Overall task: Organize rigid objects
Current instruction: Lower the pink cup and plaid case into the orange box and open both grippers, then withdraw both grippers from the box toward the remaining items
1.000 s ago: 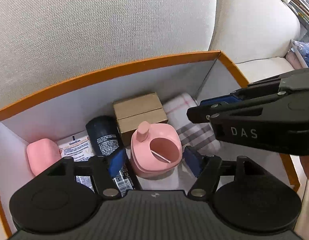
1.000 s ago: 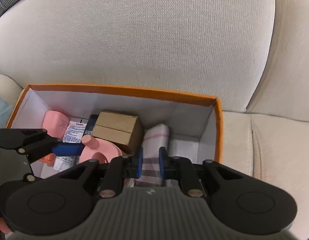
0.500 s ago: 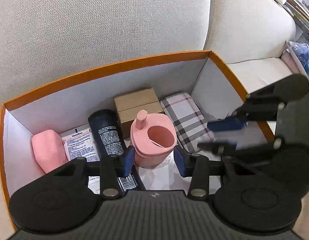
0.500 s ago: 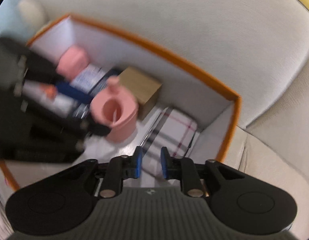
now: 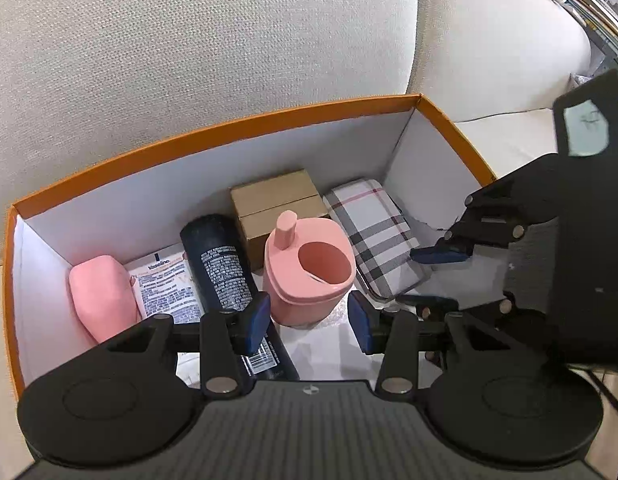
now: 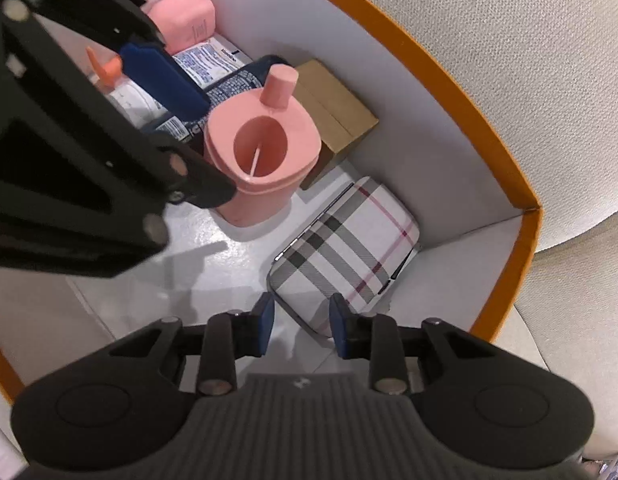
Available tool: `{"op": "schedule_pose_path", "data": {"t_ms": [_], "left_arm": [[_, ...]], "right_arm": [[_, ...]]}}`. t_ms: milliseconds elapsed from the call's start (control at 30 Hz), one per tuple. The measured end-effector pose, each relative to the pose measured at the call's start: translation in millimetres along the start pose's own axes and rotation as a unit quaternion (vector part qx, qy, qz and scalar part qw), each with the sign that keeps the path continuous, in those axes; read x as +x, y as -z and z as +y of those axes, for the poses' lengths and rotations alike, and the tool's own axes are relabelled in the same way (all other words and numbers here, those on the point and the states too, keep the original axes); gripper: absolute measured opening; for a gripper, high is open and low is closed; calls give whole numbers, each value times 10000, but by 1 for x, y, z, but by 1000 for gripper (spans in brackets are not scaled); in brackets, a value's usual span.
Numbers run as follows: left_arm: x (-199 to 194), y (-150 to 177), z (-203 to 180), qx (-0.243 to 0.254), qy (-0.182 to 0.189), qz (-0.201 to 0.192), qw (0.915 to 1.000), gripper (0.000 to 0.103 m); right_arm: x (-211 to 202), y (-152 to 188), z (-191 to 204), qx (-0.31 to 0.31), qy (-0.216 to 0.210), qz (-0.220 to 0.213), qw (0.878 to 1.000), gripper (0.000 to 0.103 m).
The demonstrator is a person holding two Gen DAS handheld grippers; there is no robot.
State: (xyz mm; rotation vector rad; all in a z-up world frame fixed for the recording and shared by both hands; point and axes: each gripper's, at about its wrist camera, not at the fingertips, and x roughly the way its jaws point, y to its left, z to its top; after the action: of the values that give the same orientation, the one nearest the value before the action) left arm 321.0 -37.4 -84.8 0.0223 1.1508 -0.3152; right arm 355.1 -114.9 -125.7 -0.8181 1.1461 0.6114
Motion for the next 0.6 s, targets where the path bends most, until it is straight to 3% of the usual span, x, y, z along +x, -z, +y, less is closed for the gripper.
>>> {"op": "schedule_pose_path", "data": {"t_ms": [300,600], "left_arm": [[-24,17,-3,-233,-50,-485,9985,51],[-74,34,-19,-226,32,-1097,9937,56]], "right_arm": [[2,5,2,155,224,-154,9995,25],[-61,19,-1,804,178,-870,9928,28]]}}
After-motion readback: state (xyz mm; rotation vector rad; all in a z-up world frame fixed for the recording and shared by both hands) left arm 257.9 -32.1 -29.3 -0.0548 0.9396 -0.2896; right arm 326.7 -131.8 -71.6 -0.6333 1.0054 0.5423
